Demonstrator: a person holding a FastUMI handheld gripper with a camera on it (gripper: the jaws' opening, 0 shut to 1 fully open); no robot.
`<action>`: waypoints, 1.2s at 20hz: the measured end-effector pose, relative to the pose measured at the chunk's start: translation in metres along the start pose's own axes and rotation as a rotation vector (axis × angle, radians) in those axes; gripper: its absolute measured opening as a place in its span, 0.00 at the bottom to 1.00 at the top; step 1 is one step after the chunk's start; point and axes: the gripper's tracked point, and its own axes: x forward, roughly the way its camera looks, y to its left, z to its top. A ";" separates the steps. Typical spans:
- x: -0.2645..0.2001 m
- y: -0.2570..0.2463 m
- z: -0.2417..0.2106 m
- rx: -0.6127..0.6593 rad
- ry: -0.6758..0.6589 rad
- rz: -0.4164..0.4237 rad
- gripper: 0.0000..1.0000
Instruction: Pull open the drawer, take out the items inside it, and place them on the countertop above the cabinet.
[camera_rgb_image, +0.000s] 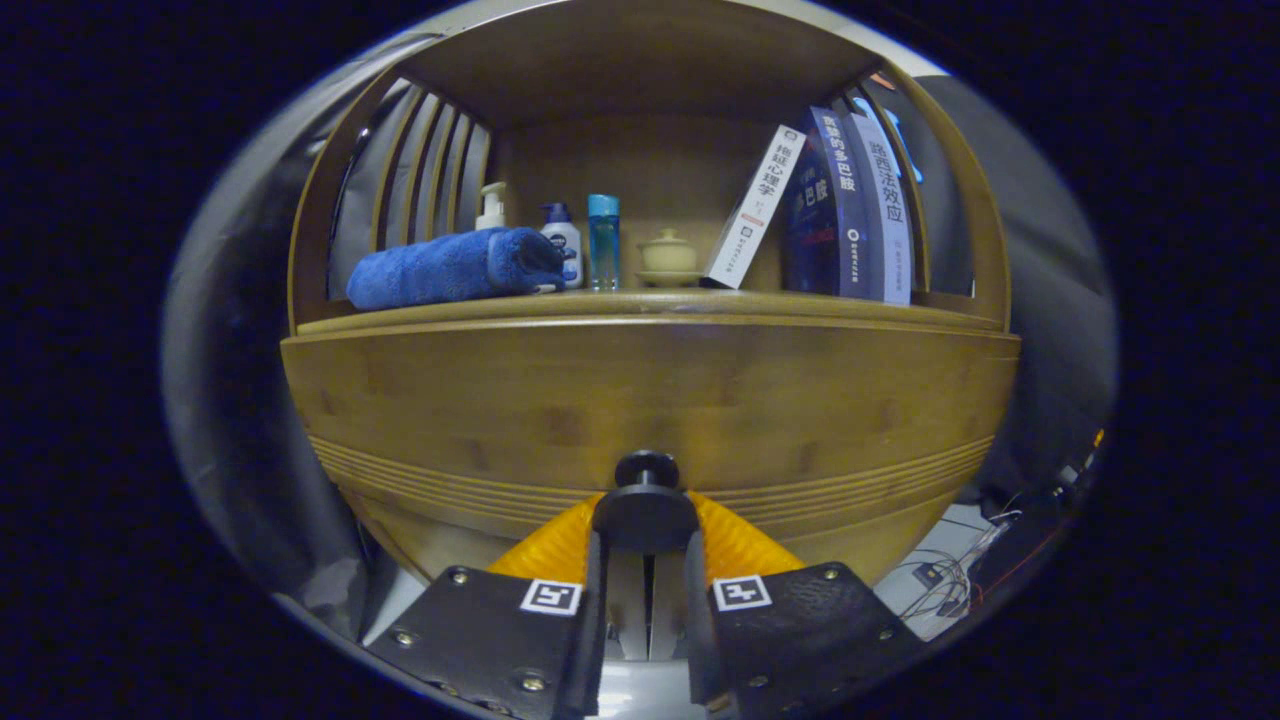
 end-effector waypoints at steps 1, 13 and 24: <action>-0.001 -0.001 -0.001 0.006 0.009 -0.008 0.34; 0.000 -0.001 0.014 0.081 -0.037 0.017 0.43; -0.050 -0.004 0.004 0.012 -0.069 0.001 0.28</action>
